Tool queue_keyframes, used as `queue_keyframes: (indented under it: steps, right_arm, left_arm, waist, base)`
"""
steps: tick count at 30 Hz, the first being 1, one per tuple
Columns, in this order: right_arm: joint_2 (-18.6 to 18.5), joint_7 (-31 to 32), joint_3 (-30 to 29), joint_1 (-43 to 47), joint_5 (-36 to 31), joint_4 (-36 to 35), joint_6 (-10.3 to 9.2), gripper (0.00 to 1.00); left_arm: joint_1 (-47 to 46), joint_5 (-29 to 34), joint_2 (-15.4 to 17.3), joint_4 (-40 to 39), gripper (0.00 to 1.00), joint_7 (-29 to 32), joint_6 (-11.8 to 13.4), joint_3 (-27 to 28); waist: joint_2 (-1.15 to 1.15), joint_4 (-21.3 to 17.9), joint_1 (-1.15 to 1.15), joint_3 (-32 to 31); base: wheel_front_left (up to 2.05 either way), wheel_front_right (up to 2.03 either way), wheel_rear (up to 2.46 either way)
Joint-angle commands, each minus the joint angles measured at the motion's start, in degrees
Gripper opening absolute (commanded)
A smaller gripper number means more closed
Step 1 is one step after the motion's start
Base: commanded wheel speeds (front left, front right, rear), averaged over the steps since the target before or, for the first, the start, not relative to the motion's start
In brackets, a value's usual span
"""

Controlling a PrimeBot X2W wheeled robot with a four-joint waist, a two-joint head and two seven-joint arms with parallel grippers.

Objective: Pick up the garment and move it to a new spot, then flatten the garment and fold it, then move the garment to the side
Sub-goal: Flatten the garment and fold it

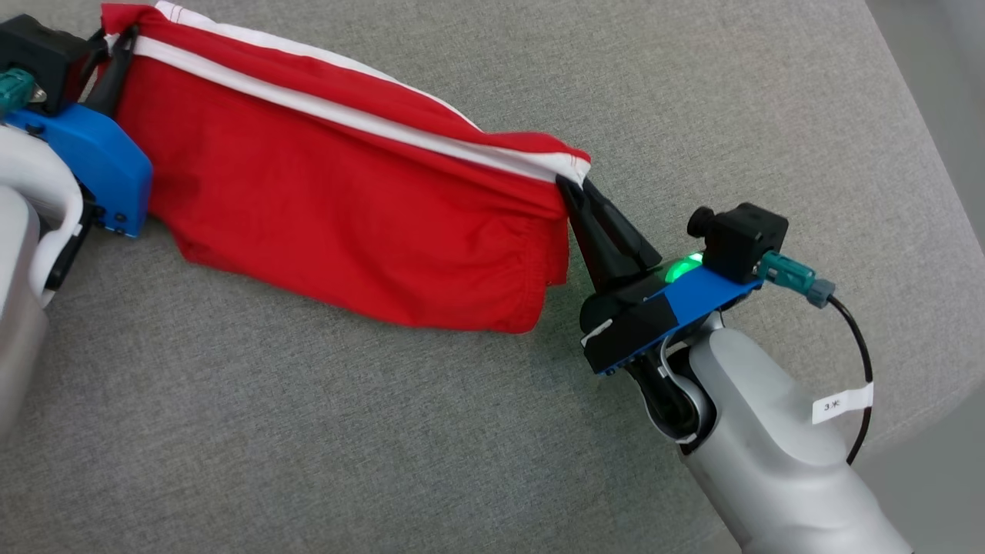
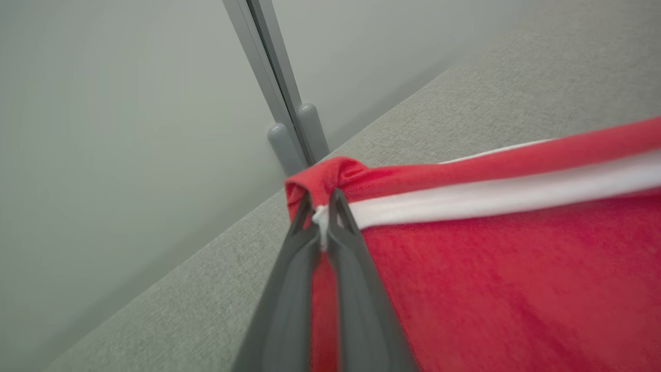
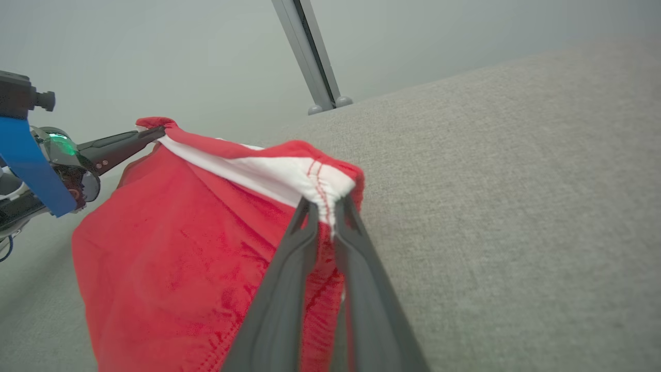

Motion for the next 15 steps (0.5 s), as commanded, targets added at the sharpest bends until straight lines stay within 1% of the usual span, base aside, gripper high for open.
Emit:
queue_keyframes:
  steps: [1,2,3,6,11,15]
  right_arm:
    - [-0.43,-0.34,0.02,-1.34,0.77,-0.22,-0.07,0.59]
    - [-0.44,-0.34,0.01,-1.43,0.87,-0.37,-0.06,1.00]
    - [-0.44,-0.35,0.00,-1.39,0.84,-0.52,-0.07,1.00]
    - [-0.32,-0.36,-0.71,-0.33,0.17,-1.25,-0.04,1.00]
    - [-0.33,-0.32,-4.46,4.33,-2.96,-4.25,-0.04,1.00]
    - [-0.34,-0.32,-7.32,9.91,-6.36,-8.91,-0.04,1.00]
  left_arm:
    - [-1.86,-0.72,0.88,1.48,0.31,-0.90,0.27,-0.94]
    - [-2.56,-1.03,0.80,2.25,0.84,-1.70,0.27,-1.59]
    - [-2.98,-1.39,0.56,3.10,1.00,-2.34,0.27,-2.20]
    - [-4.13,-2.38,0.02,4.97,1.00,-4.64,0.25,-3.95]
    - [-5.34,-4.48,-0.92,7.06,1.00,-8.96,0.25,-5.88]
    - [-5.42,-6.52,0.01,8.67,1.00,-11.18,0.24,-7.12]
  waist:
    - [-0.03,-0.07,-0.01,0.18]
    - [-0.03,-0.06,-0.01,0.24]
    - [-0.03,0.01,-0.01,0.23]
    - [-0.03,0.44,-0.01,-0.21]
    - [-0.03,1.74,-0.01,-1.86]
    - [-0.03,2.13,-0.01,-3.15]
  base:
    - [0.00,0.00,0.00]
    - [0.00,0.00,0.00]
    - [0.00,0.00,0.00]
    - [0.00,0.00,0.00]
    - [0.00,0.00,0.00]
    - [0.00,0.00,0.00]
